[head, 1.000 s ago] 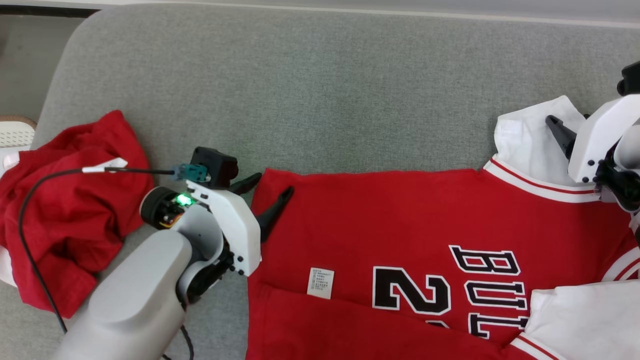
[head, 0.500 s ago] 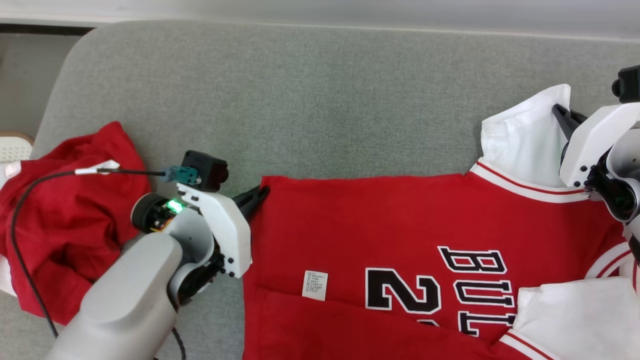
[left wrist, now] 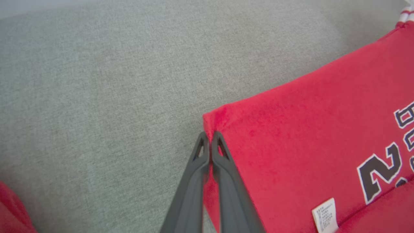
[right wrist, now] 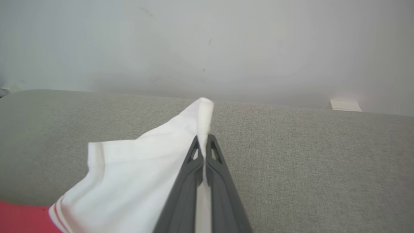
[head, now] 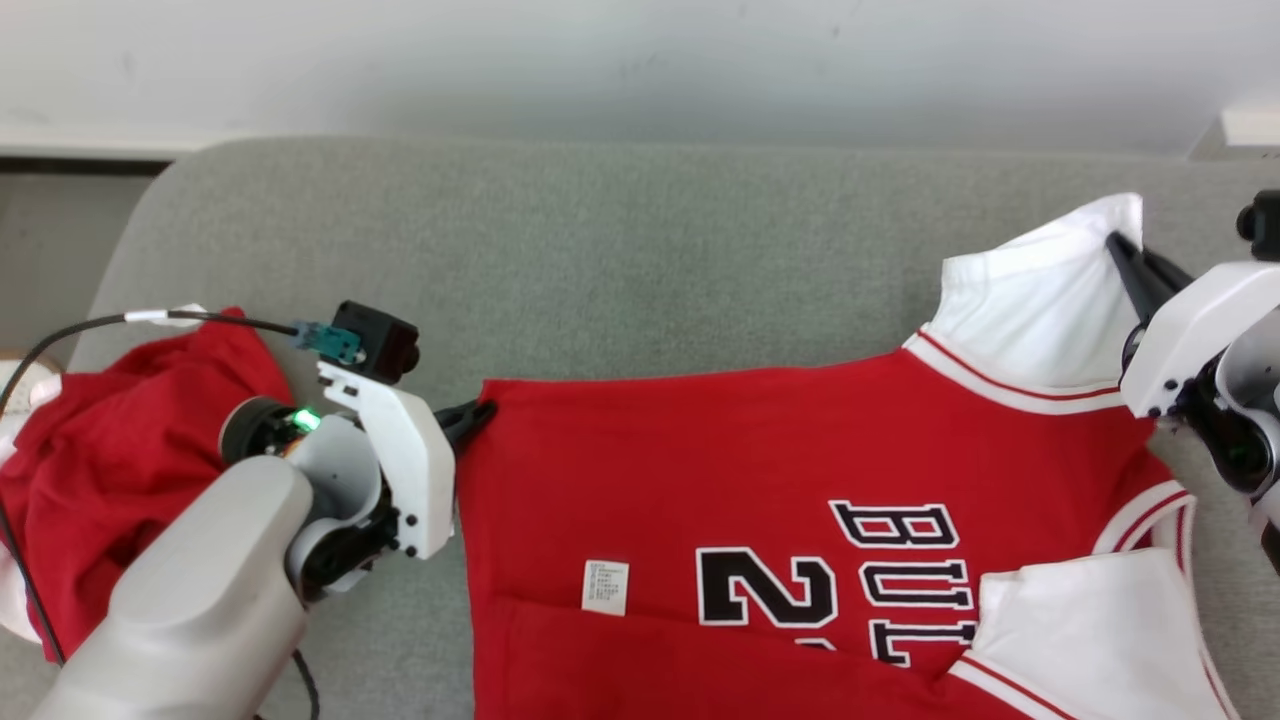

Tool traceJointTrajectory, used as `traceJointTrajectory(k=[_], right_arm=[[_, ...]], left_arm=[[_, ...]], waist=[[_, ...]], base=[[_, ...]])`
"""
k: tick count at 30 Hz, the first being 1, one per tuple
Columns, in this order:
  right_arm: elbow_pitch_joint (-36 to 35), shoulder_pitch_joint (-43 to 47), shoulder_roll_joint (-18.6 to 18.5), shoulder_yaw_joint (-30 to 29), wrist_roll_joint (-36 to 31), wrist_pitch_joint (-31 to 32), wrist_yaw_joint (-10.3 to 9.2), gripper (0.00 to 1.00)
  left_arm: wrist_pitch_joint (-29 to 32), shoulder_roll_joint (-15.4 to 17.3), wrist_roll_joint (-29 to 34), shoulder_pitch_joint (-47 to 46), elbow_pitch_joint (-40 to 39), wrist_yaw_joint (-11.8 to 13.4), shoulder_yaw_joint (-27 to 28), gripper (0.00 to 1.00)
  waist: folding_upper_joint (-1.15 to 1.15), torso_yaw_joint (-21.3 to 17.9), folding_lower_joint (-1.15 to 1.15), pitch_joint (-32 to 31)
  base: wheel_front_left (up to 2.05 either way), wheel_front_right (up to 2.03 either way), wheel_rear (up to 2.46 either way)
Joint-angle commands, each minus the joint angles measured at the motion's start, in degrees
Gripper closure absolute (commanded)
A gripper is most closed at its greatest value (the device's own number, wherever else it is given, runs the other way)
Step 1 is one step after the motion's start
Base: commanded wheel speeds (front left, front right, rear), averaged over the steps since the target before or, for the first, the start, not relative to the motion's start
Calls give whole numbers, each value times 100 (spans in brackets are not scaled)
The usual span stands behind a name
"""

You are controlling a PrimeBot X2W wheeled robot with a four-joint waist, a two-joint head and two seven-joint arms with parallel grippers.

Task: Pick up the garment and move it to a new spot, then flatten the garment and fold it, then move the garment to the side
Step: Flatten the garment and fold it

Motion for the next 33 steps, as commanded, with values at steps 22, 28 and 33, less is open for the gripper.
traceJointTrajectory(k=[22, 28, 33], right_arm=[[-1442, 1691, -824, 1209, 1424, 1392, -12, 100], [-1523, 2025, -927, 1267, 1628, 1583, -13, 100], [-1507, 2239, -947, 1330, 1766, 1847, -13, 100]], left_arm=[[1998, 595, -2103, 661, -66, -168, -499, 100], [2414, 755, -2421, 808, -264, -169, -610, 100], [2577, 795, -2563, 908, -334, -169, -634, 100]], waist=[[0, -706, 0, -1588], [0, -700, 0, -1627], [0, -695, 0, -1636]], base=[[0, 0, 0], [0, 0, 0], [0, 0, 0]])
